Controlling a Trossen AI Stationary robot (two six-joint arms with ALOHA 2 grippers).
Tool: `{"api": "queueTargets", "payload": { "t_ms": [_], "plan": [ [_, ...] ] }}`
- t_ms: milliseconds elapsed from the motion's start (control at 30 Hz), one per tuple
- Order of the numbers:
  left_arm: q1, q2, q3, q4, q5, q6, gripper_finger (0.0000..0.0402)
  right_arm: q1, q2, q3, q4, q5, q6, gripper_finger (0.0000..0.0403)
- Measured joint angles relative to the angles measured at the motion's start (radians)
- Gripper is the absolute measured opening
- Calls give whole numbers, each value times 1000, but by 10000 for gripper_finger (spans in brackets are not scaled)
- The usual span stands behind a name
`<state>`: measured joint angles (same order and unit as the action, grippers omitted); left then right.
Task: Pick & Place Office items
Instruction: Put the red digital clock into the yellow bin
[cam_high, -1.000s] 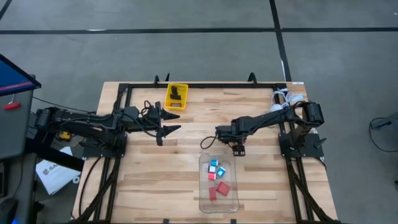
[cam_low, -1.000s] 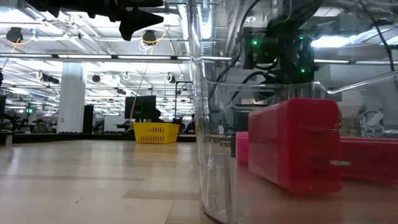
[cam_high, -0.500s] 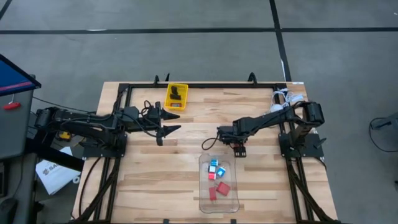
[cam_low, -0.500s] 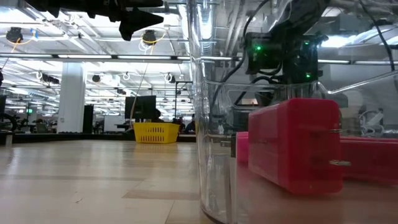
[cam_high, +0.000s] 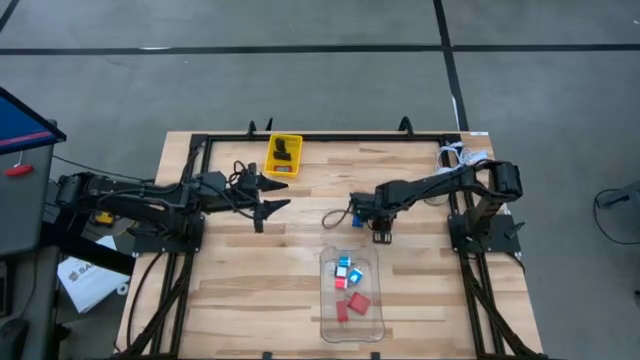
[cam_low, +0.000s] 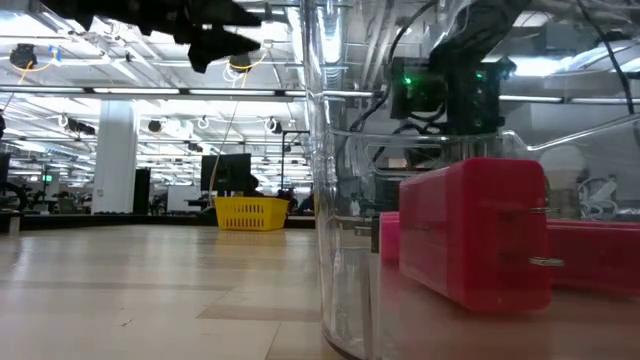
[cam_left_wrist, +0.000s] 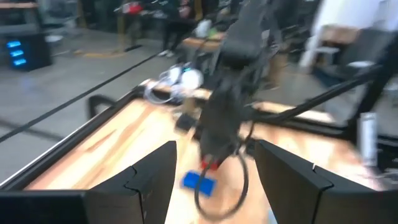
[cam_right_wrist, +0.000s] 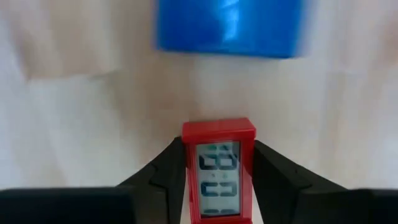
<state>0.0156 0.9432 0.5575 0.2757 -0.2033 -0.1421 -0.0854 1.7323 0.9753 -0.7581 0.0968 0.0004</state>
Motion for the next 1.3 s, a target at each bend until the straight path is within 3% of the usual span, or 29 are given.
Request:
{"api": "queueTargets", "payload": {
  "t_ms": [167,300,533,633,733,1033,1300],
  "plan": [
    [26,0,0,-103,-100,4,214,-72,-104,52,16,-3,19,136],
    [46,0,-11,-115,-107,6,214,-115,-228,115,74,-21,35,136],
    [76,0,-151,213,-66,101,214,-121,-464,148,366,-155,110,136],
    [90,1,-231,430,23,106,215,-84,-521,148,486,-174,149,136],
    [69,13,-286,590,15,198,219,-26,-539,148,650,-174,196,136],
    [-155,179,-296,848,-399,643,205,56,-409,148,997,-112,308,136],
    [-299,308,-198,945,-656,1016,200,20,-283,148,1261,-107,361,136]
  ]
}}
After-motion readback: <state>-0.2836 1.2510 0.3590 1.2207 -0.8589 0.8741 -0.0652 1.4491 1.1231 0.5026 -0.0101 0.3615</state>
